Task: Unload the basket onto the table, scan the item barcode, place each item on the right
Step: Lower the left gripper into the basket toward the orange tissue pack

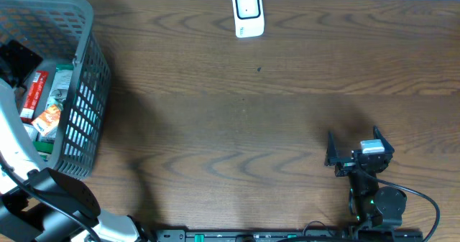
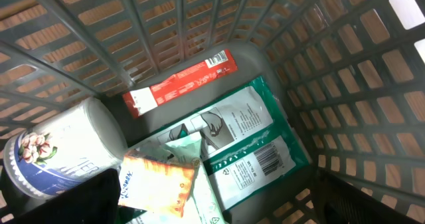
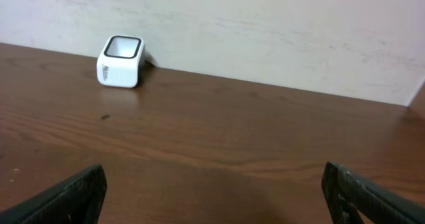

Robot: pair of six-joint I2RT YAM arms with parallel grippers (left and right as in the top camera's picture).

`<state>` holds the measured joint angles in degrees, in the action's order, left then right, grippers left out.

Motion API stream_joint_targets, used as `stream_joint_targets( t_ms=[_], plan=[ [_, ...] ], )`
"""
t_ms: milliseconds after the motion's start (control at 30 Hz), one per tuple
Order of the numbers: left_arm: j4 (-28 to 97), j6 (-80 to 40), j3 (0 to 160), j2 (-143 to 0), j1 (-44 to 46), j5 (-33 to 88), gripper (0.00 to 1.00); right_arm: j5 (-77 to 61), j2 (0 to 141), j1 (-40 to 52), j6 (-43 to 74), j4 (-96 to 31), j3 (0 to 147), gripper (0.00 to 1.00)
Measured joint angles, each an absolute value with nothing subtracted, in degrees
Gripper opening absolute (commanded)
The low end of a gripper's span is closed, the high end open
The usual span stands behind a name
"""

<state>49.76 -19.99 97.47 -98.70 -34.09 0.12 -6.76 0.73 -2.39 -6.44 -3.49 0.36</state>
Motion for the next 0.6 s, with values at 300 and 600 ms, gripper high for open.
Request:
stream_joint_targets(
  t_ms=[300, 600],
  plan=[
    [49.78, -21.19, 97.38, -98.70, -34.09, 0.12, 0.92, -6.76, 0.73, -2.39, -6.44, -3.49, 0.36, 0.99],
    [49.95, -21.19, 97.01, -98.70, -34.09, 0.12, 0.92, -6.76, 0.73, -2.39, -6.44, -3.49, 0.36, 0.99]
  ],
)
